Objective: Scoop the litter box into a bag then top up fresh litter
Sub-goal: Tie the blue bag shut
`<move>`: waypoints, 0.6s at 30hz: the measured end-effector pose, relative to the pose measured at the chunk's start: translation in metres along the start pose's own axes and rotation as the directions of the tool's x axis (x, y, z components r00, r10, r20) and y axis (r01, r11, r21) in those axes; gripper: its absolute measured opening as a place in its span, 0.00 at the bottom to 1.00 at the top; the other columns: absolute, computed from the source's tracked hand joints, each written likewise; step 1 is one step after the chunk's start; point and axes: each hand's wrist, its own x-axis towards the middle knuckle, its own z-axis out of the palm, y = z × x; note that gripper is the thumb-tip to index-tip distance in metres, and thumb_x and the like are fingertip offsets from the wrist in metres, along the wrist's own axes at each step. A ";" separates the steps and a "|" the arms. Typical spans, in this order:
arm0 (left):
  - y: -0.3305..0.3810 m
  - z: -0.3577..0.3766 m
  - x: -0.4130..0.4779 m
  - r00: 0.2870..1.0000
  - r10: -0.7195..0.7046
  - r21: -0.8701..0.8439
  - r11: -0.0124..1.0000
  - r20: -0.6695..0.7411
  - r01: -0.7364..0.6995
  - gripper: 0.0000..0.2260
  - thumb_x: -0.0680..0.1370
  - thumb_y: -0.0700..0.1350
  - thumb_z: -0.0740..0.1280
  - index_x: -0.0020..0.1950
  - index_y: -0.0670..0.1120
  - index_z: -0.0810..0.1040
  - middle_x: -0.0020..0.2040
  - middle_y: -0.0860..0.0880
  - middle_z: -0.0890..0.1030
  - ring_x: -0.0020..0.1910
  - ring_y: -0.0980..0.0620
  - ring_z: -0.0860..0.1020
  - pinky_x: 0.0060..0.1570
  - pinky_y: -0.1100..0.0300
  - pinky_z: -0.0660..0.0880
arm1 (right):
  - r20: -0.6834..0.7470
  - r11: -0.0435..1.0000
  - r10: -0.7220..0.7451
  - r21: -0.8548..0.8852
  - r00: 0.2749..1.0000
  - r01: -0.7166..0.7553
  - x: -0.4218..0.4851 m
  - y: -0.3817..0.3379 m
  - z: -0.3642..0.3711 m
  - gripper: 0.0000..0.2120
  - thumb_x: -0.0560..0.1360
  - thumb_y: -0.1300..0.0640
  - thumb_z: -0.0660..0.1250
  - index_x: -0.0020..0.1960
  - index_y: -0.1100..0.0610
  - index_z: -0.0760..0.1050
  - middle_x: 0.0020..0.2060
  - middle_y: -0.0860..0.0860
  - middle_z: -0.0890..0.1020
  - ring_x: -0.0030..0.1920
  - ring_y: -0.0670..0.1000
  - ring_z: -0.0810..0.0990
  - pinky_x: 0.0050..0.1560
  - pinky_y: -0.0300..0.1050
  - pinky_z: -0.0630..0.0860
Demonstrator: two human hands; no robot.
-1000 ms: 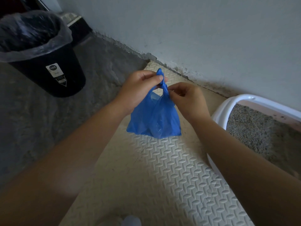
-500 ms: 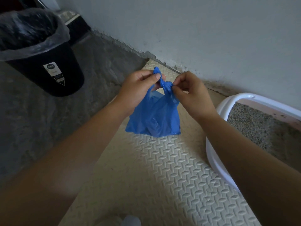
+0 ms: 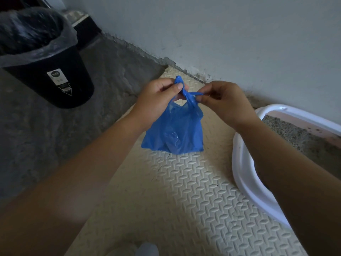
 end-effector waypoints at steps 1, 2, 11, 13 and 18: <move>-0.001 -0.001 0.001 1.000 -0.006 -0.008 1.000 -0.003 0.006 0.10 0.80 0.38 0.62 0.45 0.45 0.81 0.39 0.53 0.84 0.42 0.57 0.83 0.48 0.65 0.76 | -0.024 1.000 -0.006 0.023 1.000 0.007 0.001 0.000 -0.003 0.07 0.73 0.62 0.71 0.40 0.51 0.79 0.36 0.49 0.81 0.38 0.48 0.76 0.42 0.40 0.74; -0.001 -0.002 0.001 1.000 -0.014 -0.015 1.000 -0.007 0.014 0.09 0.81 0.39 0.62 0.45 0.46 0.81 0.40 0.52 0.84 0.43 0.55 0.83 0.49 0.63 0.76 | -0.041 0.999 -0.015 0.048 0.999 0.017 0.002 0.000 -0.005 0.08 0.73 0.63 0.71 0.39 0.51 0.78 0.36 0.48 0.81 0.38 0.46 0.76 0.42 0.38 0.73; -0.007 -0.001 0.005 0.986 -0.136 -0.277 0.955 -0.097 0.104 0.08 0.81 0.41 0.60 0.50 0.44 0.80 0.46 0.47 0.82 0.49 0.53 0.81 0.56 0.61 0.76 | -0.123 0.996 -0.031 -0.089 0.992 0.020 0.005 0.013 -0.024 0.08 0.75 0.60 0.68 0.39 0.51 0.79 0.27 0.42 0.79 0.29 0.38 0.75 0.36 0.30 0.70; -0.008 -0.004 0.006 0.977 -0.179 -0.346 0.929 -0.114 0.130 0.08 0.81 0.40 0.60 0.51 0.43 0.79 0.48 0.47 0.82 0.49 0.55 0.81 0.56 0.63 0.76 | -0.144 0.992 0.005 -0.126 0.990 -0.023 0.004 0.021 -0.029 0.05 0.75 0.59 0.67 0.42 0.55 0.80 0.28 0.43 0.79 0.29 0.37 0.75 0.35 0.28 0.68; -0.024 -0.014 0.002 0.948 -0.291 -0.379 0.898 -0.128 0.225 0.08 0.81 0.43 0.60 0.48 0.46 0.79 0.47 0.50 0.82 0.49 0.57 0.81 0.56 0.64 0.75 | -0.175 0.974 0.078 -0.198 0.982 -0.112 -0.001 0.051 -0.040 0.05 0.75 0.57 0.68 0.42 0.55 0.81 0.23 0.38 0.78 0.27 0.38 0.74 0.32 0.28 0.67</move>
